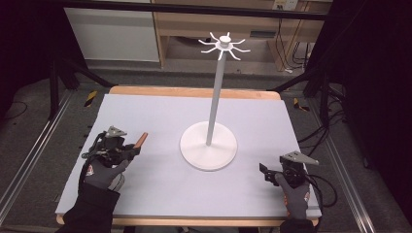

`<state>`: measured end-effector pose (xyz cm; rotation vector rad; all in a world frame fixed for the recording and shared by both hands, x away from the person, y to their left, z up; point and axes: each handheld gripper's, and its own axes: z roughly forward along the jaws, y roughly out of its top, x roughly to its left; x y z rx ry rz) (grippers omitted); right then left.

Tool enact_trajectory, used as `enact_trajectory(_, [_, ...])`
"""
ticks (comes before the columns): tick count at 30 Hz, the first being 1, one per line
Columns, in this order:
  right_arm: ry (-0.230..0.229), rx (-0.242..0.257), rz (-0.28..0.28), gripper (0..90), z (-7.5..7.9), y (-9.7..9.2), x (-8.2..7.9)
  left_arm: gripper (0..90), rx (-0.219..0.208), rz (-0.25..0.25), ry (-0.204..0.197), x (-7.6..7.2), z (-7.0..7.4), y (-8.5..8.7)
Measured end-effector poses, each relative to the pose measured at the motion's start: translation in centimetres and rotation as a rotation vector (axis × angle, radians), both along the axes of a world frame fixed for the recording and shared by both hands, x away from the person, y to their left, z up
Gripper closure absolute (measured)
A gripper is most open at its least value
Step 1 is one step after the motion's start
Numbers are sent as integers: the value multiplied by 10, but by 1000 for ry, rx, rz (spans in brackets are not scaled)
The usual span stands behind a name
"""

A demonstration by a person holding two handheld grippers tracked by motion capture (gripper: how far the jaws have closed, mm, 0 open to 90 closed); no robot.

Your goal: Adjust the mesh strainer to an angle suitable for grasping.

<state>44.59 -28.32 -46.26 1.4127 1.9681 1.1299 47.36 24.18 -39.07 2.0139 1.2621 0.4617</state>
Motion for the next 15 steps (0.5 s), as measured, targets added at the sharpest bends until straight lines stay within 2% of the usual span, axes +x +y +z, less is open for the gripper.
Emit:
enact_trajectory(2, [0,2,-1,118,0,0,0,699,-13,1,-30,-3,5,-2])
enact_trajectory(4, [0,5,-1,118,0,0,0,698,-19,-4,-38,-5,8,-3])
enact_trajectory(7, [-2,7,1,118,1,-1,0,699,-55,-2,-85,-11,15,-6])
enact_trajectory(8, [-4,8,0,118,1,-1,0,699,-55,-2,-85,-11,15,-6])
enact_trajectory(9, [-6,9,0,118,1,-1,-1,698,-73,1,-109,-14,18,-7])
enact_trajectory(10, [-6,9,0,118,1,-1,-1,699,-73,1,-109,-14,18,-7])
enact_trajectory(15, [-10,15,5,118,1,-1,-1,699,-126,7,-190,-24,29,-8])
